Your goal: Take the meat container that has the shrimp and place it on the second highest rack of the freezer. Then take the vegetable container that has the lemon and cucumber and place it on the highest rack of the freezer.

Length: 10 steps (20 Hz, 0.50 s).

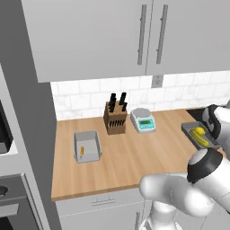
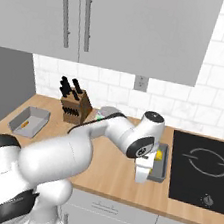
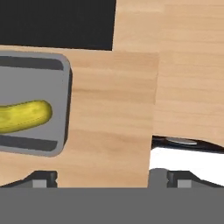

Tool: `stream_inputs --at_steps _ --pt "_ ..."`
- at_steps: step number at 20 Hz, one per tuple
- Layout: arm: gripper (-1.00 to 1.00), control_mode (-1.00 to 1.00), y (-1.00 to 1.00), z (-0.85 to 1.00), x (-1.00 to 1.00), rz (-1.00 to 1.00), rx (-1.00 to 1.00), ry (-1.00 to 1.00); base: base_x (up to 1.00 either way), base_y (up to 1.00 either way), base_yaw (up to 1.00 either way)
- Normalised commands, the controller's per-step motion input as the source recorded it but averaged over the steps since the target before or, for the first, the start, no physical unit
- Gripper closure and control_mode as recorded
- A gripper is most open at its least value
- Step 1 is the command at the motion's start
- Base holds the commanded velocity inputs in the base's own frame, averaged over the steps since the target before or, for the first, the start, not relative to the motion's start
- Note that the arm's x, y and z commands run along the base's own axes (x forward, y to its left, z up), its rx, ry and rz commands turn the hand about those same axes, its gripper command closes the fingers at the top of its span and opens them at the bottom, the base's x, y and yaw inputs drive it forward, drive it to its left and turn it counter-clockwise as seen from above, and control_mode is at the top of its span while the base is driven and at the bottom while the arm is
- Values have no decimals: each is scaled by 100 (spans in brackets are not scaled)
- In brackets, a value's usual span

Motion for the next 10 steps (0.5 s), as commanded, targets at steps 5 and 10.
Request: stream_inputs --at_steps 5,10 --pt "-100 -100 -40 -49 15 -12 5 0 0 0 0" --pt "-100 -100 -7 -12 49 8 8 1 0 0 0"
